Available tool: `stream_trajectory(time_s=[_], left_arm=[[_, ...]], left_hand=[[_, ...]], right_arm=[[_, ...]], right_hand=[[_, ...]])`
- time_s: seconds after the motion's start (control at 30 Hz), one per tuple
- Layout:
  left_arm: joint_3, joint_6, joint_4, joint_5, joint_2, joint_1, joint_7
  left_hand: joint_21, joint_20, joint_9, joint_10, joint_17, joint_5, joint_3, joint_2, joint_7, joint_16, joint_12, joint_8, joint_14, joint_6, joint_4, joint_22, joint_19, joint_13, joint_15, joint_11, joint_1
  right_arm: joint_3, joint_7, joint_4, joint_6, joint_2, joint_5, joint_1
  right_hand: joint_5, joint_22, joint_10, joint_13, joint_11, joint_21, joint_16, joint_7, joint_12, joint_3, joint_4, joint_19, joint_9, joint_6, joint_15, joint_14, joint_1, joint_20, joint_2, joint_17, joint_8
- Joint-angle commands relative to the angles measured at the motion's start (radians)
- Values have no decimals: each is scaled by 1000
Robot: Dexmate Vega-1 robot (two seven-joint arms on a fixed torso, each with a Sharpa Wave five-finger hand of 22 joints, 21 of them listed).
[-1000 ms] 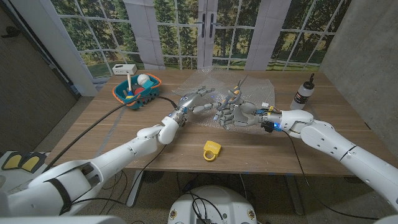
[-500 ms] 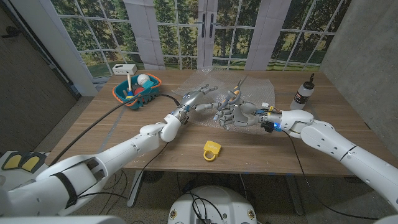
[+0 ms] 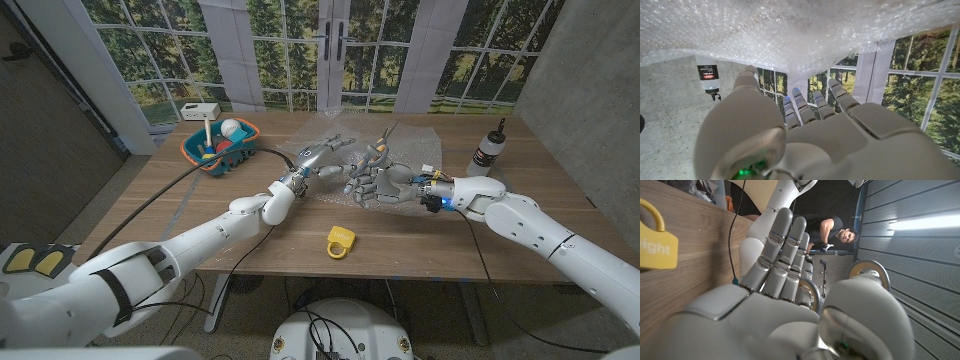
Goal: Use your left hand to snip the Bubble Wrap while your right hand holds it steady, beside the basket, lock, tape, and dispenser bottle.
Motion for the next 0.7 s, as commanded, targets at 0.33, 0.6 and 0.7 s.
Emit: stream_trajectory(time_s=[0.33, 0.6, 0.7], left_arm=[[34, -11, 72, -3, -32, -28, 19], [54, -24, 117, -6, -54, -51, 24], [60, -28, 124, -9, -58, -57, 21]], left_hand=[[5, 6, 4, 11, 2, -7, -7, 0, -2, 0, 6, 5, 8, 15, 0, 3, 4, 3, -146, 0, 11], [5, 6, 4, 10, 2, -11, -8, 0, -2, 0, 6, 6, 9, 19, 1, 3, 4, 3, -146, 0, 13], [5, 6, 4, 10, 2, -11, -9, 0, -2, 0, 6, 6, 9, 19, 1, 3, 4, 3, -146, 0, 13]], right_arm=[[2, 0, -1, -6, -5, 2, 1], [8, -3, -3, -7, -8, 9, -5], [9, -2, -3, -4, -9, 8, -7]], right_hand=[[-2, 6, 26, 8, -8, -4, 4, 80, -4, -1, -3, 11, 3, 93, -50, -10, 1, -20, 8, 1, -3], [-2, 6, 29, 9, -10, -6, 5, 79, -6, -1, -4, 11, 3, 91, -48, -9, 2, -20, 9, 1, -5], [-3, 6, 30, 10, -8, -6, 5, 79, -6, -1, -3, 12, 3, 91, -50, -8, 2, -20, 9, 1, -5]])
